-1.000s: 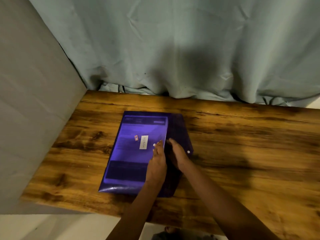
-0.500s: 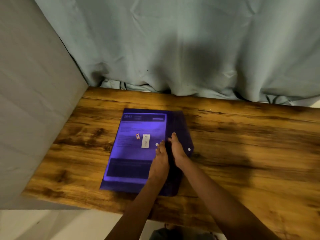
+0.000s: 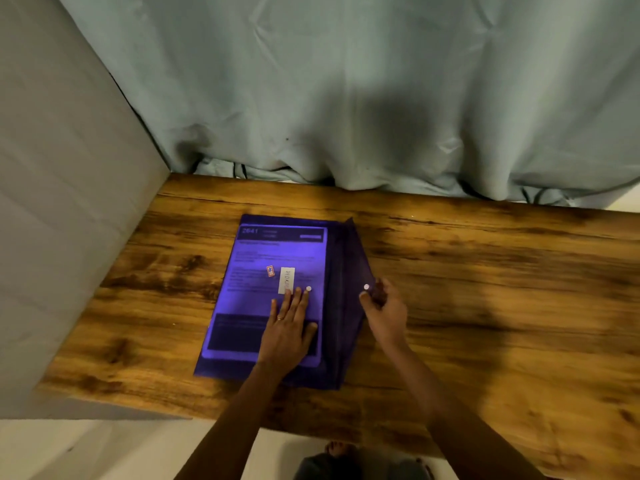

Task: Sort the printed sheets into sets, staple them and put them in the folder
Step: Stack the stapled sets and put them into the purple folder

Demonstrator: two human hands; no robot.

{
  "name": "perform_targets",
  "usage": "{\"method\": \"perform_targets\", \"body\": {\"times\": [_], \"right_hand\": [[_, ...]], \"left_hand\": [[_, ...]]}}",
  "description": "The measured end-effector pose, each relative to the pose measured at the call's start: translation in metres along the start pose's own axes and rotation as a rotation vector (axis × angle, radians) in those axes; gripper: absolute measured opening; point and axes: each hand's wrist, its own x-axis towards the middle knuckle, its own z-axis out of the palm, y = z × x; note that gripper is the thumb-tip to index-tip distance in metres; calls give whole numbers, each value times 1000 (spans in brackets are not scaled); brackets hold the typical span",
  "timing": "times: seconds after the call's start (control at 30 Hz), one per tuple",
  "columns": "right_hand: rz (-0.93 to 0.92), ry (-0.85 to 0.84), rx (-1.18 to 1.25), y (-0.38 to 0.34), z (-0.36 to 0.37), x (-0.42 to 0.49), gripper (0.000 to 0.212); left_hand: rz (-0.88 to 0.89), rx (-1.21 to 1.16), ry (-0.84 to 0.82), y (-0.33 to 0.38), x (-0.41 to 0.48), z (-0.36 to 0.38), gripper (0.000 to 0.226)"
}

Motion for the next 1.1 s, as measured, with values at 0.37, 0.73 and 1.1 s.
{"method": "perform_targets", "body": {"times": [0.37,0.73,1.1], "right_hand": [[-310,-334,-218,-13,43,-22,61],[-427,-418,-784,-11,68,-23,64],[-455,-424,-952,-16,64,-29,67]], "left_hand": [[7,-123,54,-3,-3,5,57],[13,-387,142,-9,-4,3,81],[56,-276,176,-13,-1,14,71]]}}
